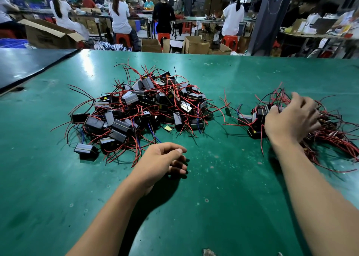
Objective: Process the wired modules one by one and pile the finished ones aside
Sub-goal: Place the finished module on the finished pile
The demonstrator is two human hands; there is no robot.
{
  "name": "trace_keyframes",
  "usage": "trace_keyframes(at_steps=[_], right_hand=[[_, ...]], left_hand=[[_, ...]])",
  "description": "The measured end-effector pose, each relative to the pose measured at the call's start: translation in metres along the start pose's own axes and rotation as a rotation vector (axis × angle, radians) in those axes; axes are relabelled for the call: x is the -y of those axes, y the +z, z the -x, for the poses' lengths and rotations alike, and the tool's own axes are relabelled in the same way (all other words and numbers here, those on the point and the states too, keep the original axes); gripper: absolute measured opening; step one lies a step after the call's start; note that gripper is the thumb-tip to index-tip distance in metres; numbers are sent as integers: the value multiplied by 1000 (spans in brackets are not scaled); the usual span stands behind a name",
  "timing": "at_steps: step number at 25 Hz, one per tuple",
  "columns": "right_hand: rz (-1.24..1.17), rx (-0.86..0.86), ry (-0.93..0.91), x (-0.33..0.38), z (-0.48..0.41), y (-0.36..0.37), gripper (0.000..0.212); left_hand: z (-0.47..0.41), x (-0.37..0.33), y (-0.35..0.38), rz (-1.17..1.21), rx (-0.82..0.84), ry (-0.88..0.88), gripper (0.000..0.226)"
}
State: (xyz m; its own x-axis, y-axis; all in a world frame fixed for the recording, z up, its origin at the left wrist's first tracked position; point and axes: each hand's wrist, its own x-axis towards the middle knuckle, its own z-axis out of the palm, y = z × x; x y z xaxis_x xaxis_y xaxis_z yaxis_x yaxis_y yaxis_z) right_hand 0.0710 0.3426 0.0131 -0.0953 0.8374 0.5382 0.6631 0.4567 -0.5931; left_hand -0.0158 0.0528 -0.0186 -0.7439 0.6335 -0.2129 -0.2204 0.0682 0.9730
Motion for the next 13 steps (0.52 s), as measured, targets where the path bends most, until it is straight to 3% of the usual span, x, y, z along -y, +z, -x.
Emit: trace_keyframes(at_steps=[4,7,10,13], right_hand=[[-174,-41,-325,27,28,1,33],[-429,285,-521,49,56,15,24],[-387,489,-437,66,64,37,31],[-148,575,-397,80,54,61,48]], left_hand=[[1,-1,1,0,-1,-11,16],[0,-1,1,2,-10,-8,16],[1,0,1,-18,-12,1,16],[0,0,3,-59,-23,17,16]])
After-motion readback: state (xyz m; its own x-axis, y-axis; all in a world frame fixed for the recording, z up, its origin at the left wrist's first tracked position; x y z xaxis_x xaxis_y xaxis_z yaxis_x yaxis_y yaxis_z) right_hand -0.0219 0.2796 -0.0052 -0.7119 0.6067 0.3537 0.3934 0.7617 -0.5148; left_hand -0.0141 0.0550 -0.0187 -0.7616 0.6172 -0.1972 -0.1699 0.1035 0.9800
